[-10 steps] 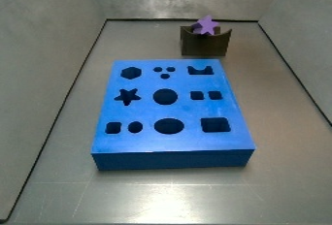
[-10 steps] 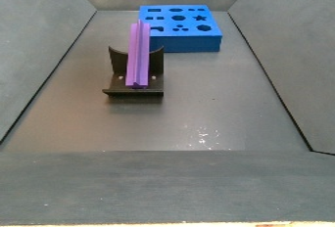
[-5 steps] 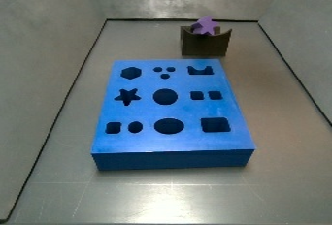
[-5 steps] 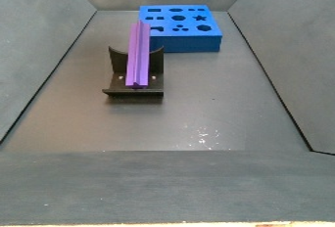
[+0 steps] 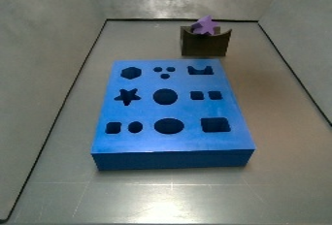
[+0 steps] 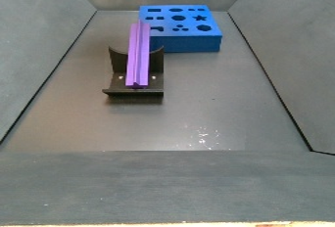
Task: Pick up the star object. Move up. Place the star object on the fixture. Regrasp the star object. Move to above the board. Insert the star object.
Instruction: Regrasp the star object.
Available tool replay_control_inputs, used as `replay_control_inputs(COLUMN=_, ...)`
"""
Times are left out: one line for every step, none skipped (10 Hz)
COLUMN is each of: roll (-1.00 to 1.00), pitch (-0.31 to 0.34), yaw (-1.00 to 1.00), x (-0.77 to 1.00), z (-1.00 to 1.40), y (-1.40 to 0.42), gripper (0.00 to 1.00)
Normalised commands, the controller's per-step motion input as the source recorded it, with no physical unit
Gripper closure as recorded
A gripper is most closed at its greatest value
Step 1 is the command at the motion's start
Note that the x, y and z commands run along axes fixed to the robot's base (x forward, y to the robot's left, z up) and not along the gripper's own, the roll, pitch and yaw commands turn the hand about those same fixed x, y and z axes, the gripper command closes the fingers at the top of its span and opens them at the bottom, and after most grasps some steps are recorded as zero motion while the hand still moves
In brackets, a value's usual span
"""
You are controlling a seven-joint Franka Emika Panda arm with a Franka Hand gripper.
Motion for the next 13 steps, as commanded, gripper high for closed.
replay_control_inputs(roll=1.00, pitch=0.112, yaw=0.06, x=0.09, z=-0.01, y=-0.04, gripper=0.00)
replay_control_inputs(roll=1.00, pitch=0.147, yaw=0.08, x=0.11, z=-0.01, y=-0.05, gripper=0.00)
replay_control_inputs(roll=1.00, pitch=0.171, yaw=0.10, x=0.11, z=-0.01, y=-0.05, gripper=0.00)
replay_control_inputs(roll=1.00, pitch=0.208, yaw=0.14, x=0.11, z=-0.01, y=-0.05, gripper=0.00)
replay_control_inputs(roll=0.94, pitch=0.221, yaw=0.18, x=0.11, z=-0.01, y=-0.06, gripper=0.00)
replay_control_inputs(roll=0.70, pitch=0.194, yaw=0.21, x=0.12, z=-0.01, y=-0.06, gripper=0.00)
replay_control_inputs(roll=0.52, pitch=0.168, yaw=0.22, x=0.12, z=-0.01, y=-0.06, gripper=0.00)
replay_control_inputs(roll=0.41, pitch=0.149, yaw=0.23, x=0.12, z=-0.01, y=-0.06, gripper=0.00)
replay_control_inputs(roll=0.25, pitch=0.102, yaw=0.24, x=0.11, z=0.00, y=-0.05, gripper=0.00)
replay_control_inputs(roll=0.19, pitch=0.053, yaw=0.24, x=0.09, z=-0.01, y=-0.05, gripper=0.00)
replay_control_inputs(roll=0.17, pitch=0.026, yaw=0.22, x=0.09, z=-0.01, y=-0.05, gripper=0.00)
replay_control_inputs(roll=0.16, pitch=0.015, yaw=0.20, x=0.09, z=-0.01, y=-0.06, gripper=0.00)
replay_control_inputs(roll=0.22, pitch=0.040, yaw=0.29, x=0.03, z=-1.00, y=0.04, gripper=0.00)
